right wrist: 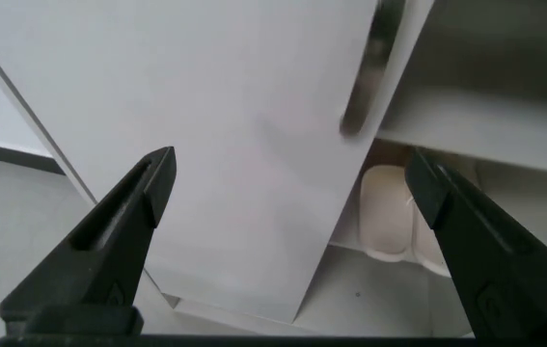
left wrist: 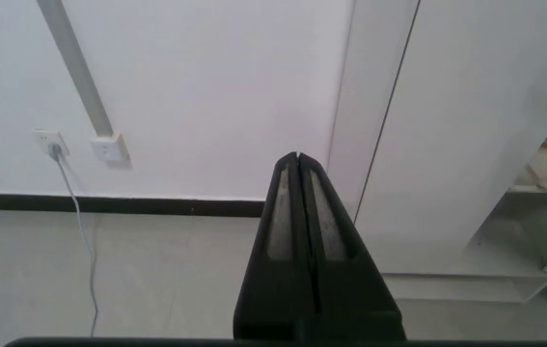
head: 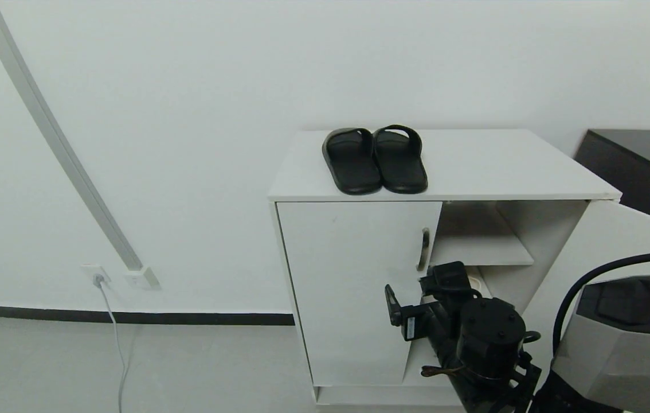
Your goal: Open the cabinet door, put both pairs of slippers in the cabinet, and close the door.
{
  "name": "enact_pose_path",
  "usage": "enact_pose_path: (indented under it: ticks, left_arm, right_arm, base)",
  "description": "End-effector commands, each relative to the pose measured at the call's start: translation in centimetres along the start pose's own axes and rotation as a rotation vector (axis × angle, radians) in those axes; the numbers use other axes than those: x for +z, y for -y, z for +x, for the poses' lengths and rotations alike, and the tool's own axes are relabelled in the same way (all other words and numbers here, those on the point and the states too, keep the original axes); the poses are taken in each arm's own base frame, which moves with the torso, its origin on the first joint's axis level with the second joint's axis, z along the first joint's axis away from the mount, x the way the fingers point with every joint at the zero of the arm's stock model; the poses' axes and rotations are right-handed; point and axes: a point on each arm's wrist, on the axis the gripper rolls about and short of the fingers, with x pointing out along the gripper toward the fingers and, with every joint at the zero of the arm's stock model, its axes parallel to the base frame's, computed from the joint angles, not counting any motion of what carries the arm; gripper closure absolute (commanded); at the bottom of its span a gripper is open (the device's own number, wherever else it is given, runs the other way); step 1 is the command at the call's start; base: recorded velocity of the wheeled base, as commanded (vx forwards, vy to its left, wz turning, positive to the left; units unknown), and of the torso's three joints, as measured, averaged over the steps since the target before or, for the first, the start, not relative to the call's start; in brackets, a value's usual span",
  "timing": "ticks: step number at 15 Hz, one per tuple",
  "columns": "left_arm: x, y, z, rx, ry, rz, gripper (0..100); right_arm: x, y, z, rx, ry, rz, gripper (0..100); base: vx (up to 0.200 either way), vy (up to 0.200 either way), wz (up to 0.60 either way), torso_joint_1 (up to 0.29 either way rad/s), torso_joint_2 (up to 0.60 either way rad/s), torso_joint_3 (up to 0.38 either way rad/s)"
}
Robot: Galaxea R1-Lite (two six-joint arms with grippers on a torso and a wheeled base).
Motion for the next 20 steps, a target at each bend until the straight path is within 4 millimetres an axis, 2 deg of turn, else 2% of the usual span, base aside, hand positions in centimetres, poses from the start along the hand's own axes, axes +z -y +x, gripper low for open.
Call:
enact_pose_path:
  ticks: [1,13,20]
  left_arm:
    - [0.00,0.00,0.01,0.001,-0.001,0.000,100]
    - [0.00,0.00,0.01,0.001,-0.001,0.000,100]
    - [0.00,0.00,0.01,0.001,-0.001,0.000,100]
  right_arm:
    - [-0.02,-0.02,0.00,0.000,0.000,0.000,0]
    - [-0.02,-0.02,0.00,0.000,0.000,0.000,0]
    - [-0.26,0.12,-0.23,0.034,-0.012,-0.018,0]
  base:
    - [0.000,0.000,0.00,0.198,-0.52,-0.305]
    - [0.000,0.000,0.00,0.236,-0.56,-0.323]
    - [0.000,0.000,0.00,0.183,-0.40,-0.217]
